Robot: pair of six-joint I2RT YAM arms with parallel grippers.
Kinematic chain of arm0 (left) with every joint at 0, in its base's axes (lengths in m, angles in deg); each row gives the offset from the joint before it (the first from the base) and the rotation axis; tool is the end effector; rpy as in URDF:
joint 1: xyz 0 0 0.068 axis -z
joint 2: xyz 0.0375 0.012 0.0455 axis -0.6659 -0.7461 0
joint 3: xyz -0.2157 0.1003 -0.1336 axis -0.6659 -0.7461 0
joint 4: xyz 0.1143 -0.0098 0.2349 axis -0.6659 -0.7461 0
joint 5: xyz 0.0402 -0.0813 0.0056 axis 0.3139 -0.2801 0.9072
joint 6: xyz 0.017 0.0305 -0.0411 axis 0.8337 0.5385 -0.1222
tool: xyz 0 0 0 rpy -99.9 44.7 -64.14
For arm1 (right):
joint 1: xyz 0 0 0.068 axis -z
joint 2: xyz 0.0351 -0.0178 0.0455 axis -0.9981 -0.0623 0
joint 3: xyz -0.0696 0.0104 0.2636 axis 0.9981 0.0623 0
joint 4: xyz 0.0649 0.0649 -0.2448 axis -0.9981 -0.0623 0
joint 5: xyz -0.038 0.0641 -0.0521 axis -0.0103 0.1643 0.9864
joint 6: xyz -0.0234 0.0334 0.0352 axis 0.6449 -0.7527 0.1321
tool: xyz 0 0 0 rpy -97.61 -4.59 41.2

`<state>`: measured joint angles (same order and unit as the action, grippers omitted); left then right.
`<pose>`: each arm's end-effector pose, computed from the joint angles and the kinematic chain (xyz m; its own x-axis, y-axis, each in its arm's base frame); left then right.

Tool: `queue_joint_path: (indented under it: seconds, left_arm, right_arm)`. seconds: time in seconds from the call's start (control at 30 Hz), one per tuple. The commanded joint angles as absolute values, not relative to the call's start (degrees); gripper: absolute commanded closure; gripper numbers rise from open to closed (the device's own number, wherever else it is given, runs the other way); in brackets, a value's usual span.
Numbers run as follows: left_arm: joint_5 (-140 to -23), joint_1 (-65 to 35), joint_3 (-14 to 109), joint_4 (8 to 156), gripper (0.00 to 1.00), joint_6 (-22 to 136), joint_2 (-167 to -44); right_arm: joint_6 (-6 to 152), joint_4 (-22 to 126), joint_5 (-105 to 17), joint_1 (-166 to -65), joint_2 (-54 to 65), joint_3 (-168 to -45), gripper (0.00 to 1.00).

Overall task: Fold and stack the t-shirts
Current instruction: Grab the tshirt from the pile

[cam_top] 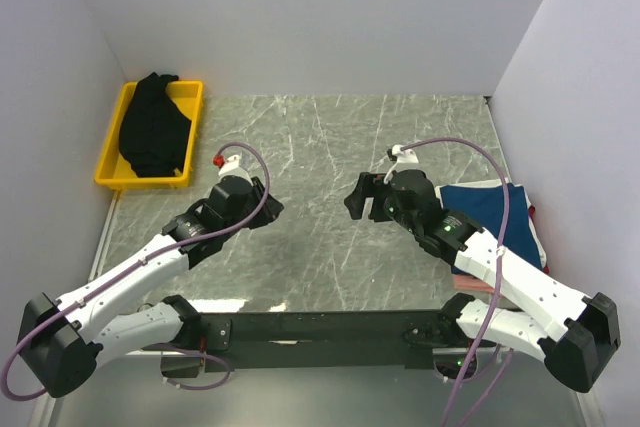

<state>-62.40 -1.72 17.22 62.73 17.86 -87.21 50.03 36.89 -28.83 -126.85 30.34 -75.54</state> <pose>0.1726 -0.1363 0.2706 -0.6538 -0.4473 -0.6104 0.0059 0.8036 -0.5952 0.1728 0.1408 0.2913 -0.5807 0.1493 -0.8004 -0.3032 0.8727 0.3828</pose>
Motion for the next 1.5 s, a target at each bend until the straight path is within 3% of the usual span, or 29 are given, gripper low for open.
queue_joint_path:
  seconds: [0.0, 0.23, 0.4, 0.47, 0.6, 0.93, 1.13, 1.47]
  left_arm:
    - [-60.2, -1.8, 19.8, 63.7, 0.68, 16.9, -86.5]
    - [-57.1, -1.8, 21.3, 62.2, 0.6, 15.9, -86.8]
    - [-51.5, -3.5, 26.6, 58.5, 0.4, 17.0, -88.9]
    - [-51.8, -8.0, 30.1, 56.7, 0.37, 18.5, -90.3]
    - [-58.4, -20.5, 35.9, 56.1, 0.37, 20.7, -95.2]
    - [-56.5, -43.3, 50.8, 54.7, 0.36, 23.1, -112.6]
    - [-53.7, -50.3, 59.3, 53.0, 0.35, 24.4, -127.6]
    - [-46.1, -53.8, 77.3, 45.6, 0.35, 26.3, -149.8]
  right_arm:
    - [51.7, 37.1, -29.6, -127.1, 31.3, -75.1, 0.1]
    - [52.1, 36.0, -30.5, -127.0, 33.3, -74.2, 0.1]
    - [52.1, 35.4, -31.5, -127.1, 33.9, -74.2, 0.1]
    - [52.0, 35.0, -31.3, -127.1, 34.1, -74.4, 0.1]
    - [51.9, 34.6, -31.5, -127.0, 34.6, -74.5, 0.1]
    - [51.6, 34.4, -32.4, -126.9, 35.4, -73.1, 0.1]
    - [51.8, 34.5, -34.1, -127.0, 35.2, -72.9, 0.1]
    - [52.2, 35.5, -35.1, -126.9, 33.0, -72.9, 0.1]
